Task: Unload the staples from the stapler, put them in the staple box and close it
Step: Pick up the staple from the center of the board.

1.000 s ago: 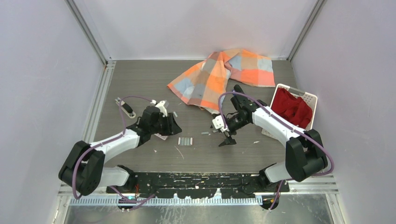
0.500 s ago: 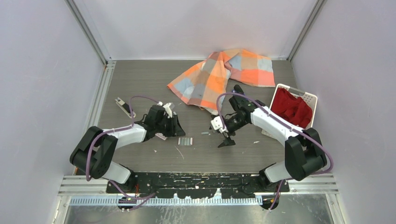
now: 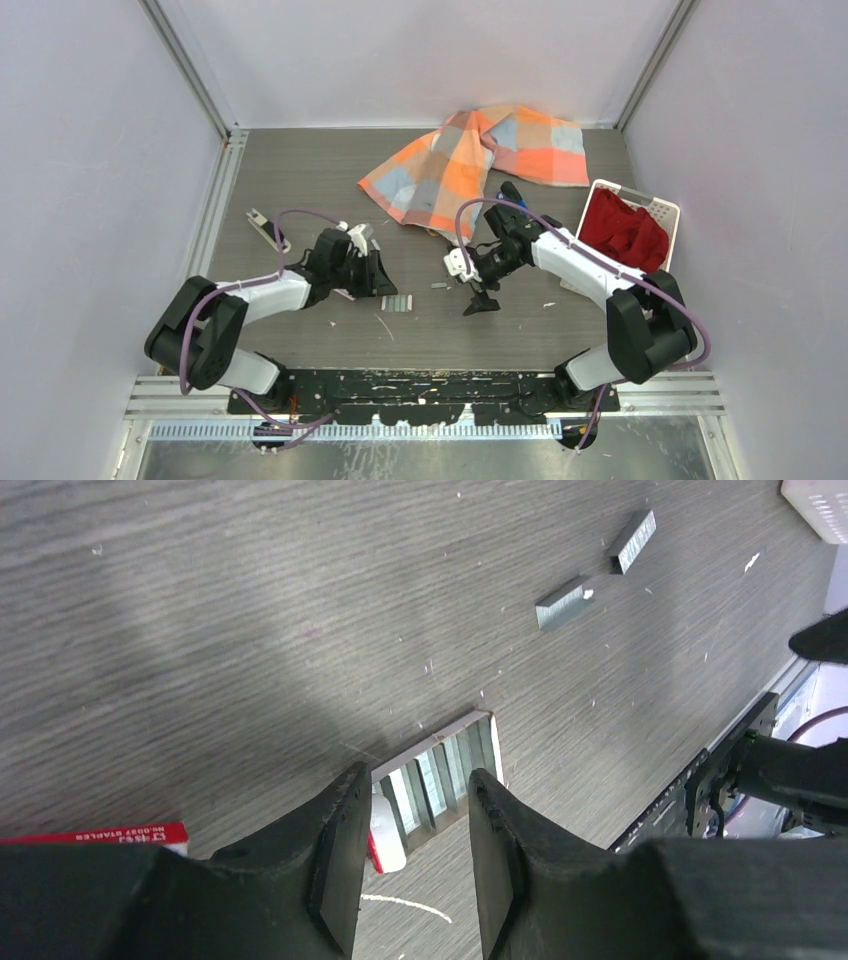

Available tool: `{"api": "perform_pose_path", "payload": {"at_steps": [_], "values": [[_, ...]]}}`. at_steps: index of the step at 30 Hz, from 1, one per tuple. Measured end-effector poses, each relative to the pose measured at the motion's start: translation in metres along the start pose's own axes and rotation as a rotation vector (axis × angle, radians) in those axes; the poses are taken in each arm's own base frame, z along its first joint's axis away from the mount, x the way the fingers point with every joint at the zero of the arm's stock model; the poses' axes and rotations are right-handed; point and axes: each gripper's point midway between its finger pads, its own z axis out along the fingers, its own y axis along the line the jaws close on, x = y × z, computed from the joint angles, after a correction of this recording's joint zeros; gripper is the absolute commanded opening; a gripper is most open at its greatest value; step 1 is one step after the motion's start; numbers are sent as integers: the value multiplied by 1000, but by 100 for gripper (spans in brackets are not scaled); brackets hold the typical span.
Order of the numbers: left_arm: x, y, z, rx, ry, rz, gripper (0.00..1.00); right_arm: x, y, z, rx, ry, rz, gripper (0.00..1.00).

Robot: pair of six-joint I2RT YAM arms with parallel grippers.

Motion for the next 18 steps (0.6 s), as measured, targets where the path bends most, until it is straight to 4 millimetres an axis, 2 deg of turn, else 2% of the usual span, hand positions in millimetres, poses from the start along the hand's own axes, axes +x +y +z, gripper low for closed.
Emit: {"api": "perform_pose_path", "payload": {"at_steps": [11,18], "values": [[4,-7,-9,35,-4,7,41,13,-14,4,55,62,72,91],[-3,-20,-21,67,-41,29,44,33,-23,3,102,151,123,81]]}}
